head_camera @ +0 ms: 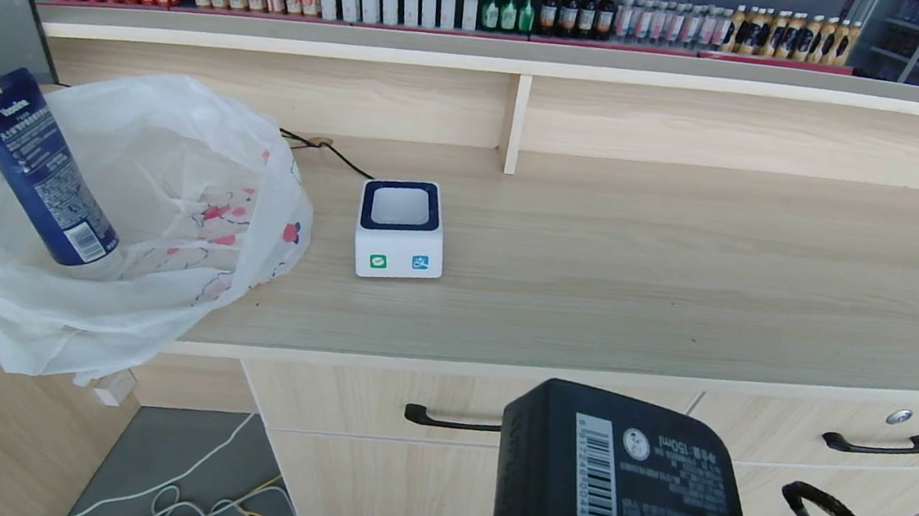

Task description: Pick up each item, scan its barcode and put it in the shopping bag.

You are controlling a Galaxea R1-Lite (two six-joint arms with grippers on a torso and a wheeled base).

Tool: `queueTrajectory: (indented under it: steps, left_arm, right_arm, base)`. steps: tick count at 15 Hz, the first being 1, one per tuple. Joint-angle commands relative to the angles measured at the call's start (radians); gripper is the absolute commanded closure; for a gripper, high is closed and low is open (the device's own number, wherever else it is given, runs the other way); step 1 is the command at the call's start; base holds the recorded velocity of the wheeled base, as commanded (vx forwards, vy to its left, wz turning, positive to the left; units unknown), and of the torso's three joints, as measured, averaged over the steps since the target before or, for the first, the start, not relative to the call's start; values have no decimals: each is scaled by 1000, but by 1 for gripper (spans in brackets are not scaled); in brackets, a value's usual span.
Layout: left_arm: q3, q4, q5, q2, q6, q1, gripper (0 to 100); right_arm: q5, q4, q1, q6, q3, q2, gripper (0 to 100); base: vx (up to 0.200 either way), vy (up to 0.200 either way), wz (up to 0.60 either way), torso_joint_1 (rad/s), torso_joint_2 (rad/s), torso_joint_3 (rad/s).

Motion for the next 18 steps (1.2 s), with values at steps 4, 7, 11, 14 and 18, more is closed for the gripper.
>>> queueTrajectory:
  steps: [4,7,11,14,18]
  left_arm:
    - [0,0,0,0,0,0,0]
    - [0,0,0,0,0,0,0]
    - [0,0,0,0,0,0,0]
    - [0,0,0,0,0,-2,0]
    - [0,0,0,0,0,0,0]
  right_arm:
    - [-4,-1,2,39,-3,13,100]
    - [-4,-1,3,75,-6,15,100]
    - [-4,-1,20,354,5,16,100]
    - [-6,-1,29,569,28,18,100]
    - [-112,-1,31,949,136,21,100]
  base:
    - [0,0,0,0,0,0]
    - [0,0,0,0,0,0]
    - [0,0,0,0,0,0]
    - [0,0,0,0,0,0]
    - [0,0,0,0,0,0]
